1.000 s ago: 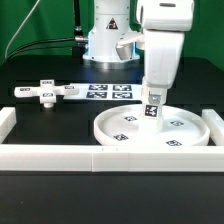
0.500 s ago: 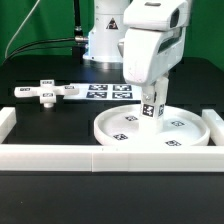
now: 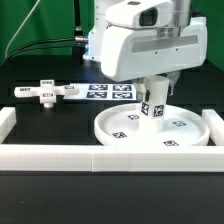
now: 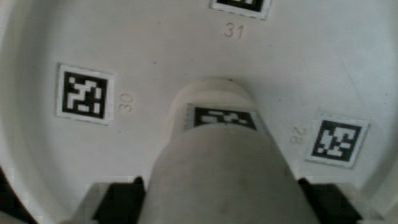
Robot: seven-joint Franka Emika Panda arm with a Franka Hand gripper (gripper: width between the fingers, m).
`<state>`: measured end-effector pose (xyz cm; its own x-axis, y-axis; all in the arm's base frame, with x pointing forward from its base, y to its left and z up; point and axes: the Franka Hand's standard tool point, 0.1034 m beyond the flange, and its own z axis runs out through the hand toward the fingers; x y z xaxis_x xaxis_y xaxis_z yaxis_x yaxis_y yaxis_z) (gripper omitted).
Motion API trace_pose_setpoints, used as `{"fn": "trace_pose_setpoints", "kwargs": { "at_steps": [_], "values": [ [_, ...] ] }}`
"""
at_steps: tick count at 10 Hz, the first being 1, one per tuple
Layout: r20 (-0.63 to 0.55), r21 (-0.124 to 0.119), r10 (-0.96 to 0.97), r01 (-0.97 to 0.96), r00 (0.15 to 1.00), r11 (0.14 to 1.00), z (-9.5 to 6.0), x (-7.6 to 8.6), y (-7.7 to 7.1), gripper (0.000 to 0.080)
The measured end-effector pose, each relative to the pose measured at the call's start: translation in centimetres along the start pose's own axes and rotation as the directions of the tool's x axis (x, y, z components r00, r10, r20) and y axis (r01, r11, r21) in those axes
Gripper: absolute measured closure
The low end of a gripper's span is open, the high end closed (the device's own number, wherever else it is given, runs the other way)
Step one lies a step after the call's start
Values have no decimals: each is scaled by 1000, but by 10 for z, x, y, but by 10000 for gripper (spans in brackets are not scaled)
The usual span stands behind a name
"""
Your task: Assemble round table
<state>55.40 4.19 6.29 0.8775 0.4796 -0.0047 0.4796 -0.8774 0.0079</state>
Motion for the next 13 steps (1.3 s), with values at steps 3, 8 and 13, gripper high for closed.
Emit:
{"fn": "trace_pose_setpoints", "kwargs": {
  "at_steps": [3, 8, 13],
  "values": [
    [-8, 18, 351, -351, 936, 936, 1, -2, 1, 391],
    [3, 41, 639, -639, 769, 768, 1, -2, 2, 390],
    [42, 63, 947, -947, 318, 315, 1, -2, 2, 390]
  ]
}}
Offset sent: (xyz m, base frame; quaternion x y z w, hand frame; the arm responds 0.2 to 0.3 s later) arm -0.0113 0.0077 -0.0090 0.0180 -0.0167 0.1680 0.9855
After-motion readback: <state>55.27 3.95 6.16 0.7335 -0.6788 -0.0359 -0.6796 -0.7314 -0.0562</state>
